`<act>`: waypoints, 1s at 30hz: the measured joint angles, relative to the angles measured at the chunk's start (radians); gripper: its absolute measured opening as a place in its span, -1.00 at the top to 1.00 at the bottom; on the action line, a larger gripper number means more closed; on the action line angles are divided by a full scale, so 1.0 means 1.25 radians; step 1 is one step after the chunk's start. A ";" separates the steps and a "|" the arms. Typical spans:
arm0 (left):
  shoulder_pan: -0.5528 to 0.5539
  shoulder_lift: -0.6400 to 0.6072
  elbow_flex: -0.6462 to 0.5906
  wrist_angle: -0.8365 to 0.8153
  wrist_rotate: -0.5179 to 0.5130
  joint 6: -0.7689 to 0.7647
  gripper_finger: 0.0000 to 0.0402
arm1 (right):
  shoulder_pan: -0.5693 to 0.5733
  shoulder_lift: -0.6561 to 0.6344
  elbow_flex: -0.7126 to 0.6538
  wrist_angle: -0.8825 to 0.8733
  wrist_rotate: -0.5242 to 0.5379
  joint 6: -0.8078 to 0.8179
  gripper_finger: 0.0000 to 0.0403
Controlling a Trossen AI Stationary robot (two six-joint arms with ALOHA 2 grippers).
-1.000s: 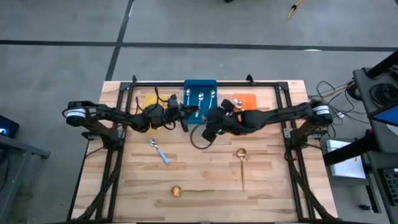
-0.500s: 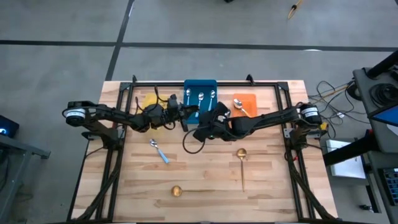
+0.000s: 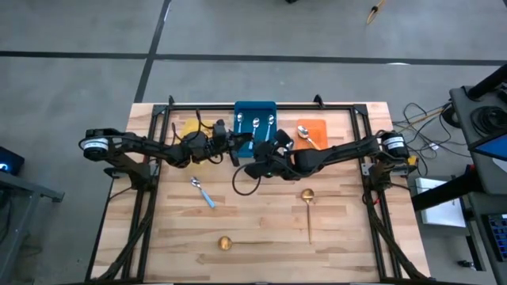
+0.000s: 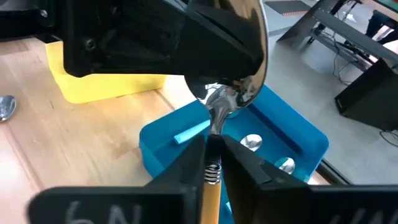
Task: Sort silverware by color (type)
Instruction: Put the yellow spoon into the orange bin
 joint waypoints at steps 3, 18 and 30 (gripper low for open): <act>0.000 0.000 0.000 -0.002 0.002 0.000 1.00 | -0.001 0.002 0.000 0.001 -0.001 0.002 0.92; -0.002 -0.007 0.000 0.005 0.025 -0.005 0.82 | -0.006 -0.023 0.000 -0.014 -0.054 0.014 0.94; -0.001 -0.014 -0.007 0.002 0.050 0.020 0.98 | -0.019 -0.044 0.000 -0.053 -0.110 -0.003 0.95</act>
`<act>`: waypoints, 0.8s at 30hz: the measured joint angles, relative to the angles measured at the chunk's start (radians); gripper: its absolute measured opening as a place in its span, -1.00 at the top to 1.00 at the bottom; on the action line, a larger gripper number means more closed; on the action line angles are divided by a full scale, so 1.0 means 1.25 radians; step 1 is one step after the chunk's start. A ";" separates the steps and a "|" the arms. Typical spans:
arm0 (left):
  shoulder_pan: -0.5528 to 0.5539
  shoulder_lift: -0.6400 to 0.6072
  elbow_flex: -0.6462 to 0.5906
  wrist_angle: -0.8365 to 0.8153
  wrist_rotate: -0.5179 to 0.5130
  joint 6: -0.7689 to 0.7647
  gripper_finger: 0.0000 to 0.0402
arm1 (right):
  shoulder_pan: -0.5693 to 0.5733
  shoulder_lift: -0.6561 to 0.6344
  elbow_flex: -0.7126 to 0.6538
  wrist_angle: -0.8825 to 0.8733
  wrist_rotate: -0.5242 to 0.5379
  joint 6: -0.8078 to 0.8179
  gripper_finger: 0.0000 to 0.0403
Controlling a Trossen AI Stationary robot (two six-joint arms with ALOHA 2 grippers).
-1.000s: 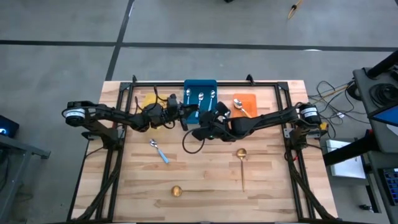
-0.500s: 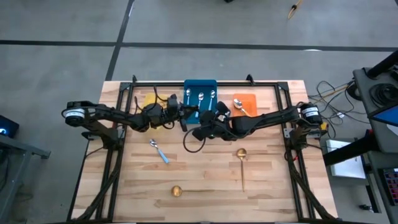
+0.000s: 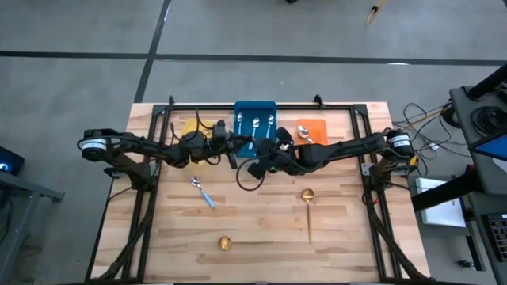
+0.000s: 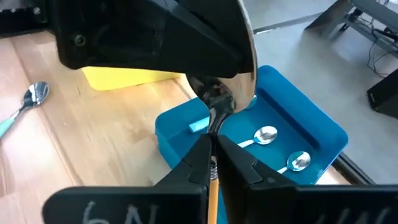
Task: Sort silverware by color (type)
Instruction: Put the yellow spoon into the orange bin
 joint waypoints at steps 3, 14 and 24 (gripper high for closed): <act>0.000 0.000 -0.001 -0.001 -0.022 -0.016 0.99 | 0.000 0.000 0.000 0.004 0.003 -0.001 0.89; -0.001 -0.005 -0.003 0.002 -0.017 -0.051 1.00 | -0.001 0.001 -0.012 0.030 0.047 0.015 0.23; -0.002 -0.013 -0.003 0.011 0.008 -0.063 1.00 | -0.011 0.002 -0.054 0.173 0.047 -0.067 0.36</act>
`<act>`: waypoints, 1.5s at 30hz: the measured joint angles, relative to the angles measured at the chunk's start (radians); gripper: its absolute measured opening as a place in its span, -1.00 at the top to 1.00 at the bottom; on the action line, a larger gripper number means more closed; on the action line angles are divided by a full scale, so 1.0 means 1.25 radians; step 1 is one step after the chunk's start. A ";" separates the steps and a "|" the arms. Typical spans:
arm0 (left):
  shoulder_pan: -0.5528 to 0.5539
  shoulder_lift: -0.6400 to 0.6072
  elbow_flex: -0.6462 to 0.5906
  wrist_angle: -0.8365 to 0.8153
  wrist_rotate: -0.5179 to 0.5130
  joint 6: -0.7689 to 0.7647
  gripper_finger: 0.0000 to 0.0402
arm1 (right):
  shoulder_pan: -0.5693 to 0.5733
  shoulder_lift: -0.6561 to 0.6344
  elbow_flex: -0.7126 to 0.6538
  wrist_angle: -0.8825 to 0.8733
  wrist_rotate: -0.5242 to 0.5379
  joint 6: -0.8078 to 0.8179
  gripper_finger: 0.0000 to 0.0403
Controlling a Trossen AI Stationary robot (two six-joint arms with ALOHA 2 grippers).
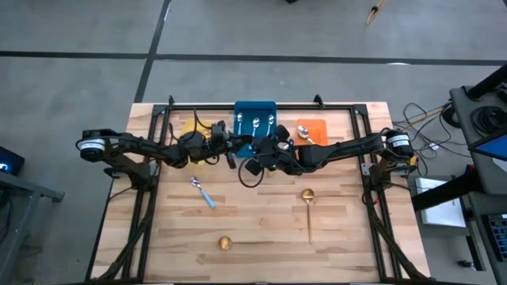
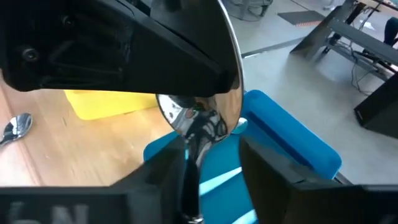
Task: Sort silverware by color (type)
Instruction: Put the yellow spoon into the orange bin
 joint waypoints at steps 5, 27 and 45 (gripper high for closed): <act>0.001 0.000 0.000 -0.001 -0.002 0.008 1.00 | 0.000 0.000 0.000 0.000 -0.010 0.000 0.89; 0.016 -0.049 -0.002 -0.076 -0.002 0.105 0.47 | -0.200 -0.011 0.149 -0.664 -0.344 0.231 0.96; 0.016 -0.103 -0.002 -0.141 -0.008 0.152 0.41 | -0.548 -0.018 -0.010 -0.789 -0.778 0.105 0.96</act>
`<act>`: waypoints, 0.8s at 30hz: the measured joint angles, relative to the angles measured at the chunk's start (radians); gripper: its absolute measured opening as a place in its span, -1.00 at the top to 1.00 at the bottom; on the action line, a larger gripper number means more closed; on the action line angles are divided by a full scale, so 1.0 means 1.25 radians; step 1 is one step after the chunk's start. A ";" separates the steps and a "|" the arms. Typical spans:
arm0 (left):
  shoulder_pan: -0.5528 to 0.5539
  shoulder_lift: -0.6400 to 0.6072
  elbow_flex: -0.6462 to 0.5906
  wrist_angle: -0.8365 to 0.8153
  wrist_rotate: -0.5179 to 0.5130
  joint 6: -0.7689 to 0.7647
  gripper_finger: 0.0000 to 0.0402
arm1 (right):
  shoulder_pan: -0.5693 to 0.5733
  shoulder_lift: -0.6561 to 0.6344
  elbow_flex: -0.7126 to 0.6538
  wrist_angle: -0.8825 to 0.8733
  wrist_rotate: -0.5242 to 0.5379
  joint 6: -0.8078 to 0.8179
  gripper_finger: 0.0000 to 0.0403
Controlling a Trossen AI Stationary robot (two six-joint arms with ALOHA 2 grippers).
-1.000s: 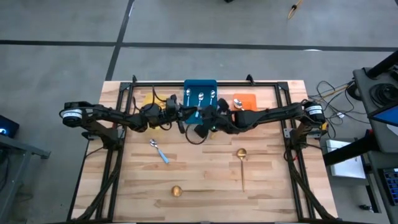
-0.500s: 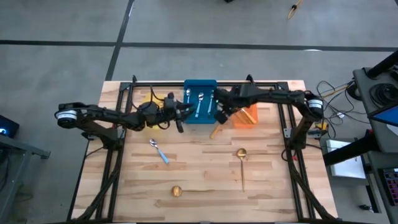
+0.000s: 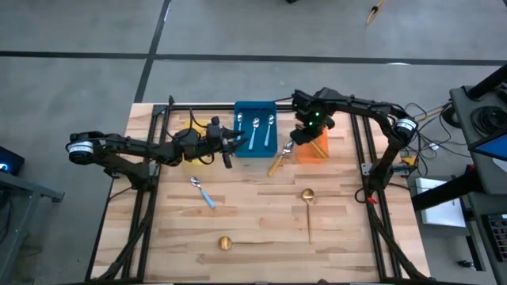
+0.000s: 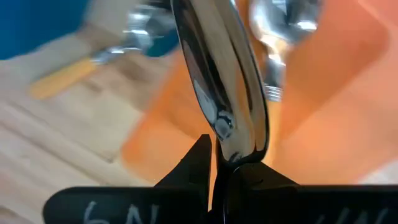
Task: Sort silverware by color (type)
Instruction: Put the yellow spoon into the orange bin
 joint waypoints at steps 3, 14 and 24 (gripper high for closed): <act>0.000 -0.002 0.000 -0.002 -0.001 0.008 0.41 | -0.032 0.000 -0.022 0.005 0.000 0.020 0.96; 0.000 -0.002 0.000 -0.003 -0.002 0.016 0.41 | -0.054 0.000 -0.073 0.055 -0.003 0.092 0.96; 0.000 -0.002 0.000 -0.003 -0.002 0.016 0.41 | -0.054 0.000 -0.112 0.127 0.003 0.092 0.95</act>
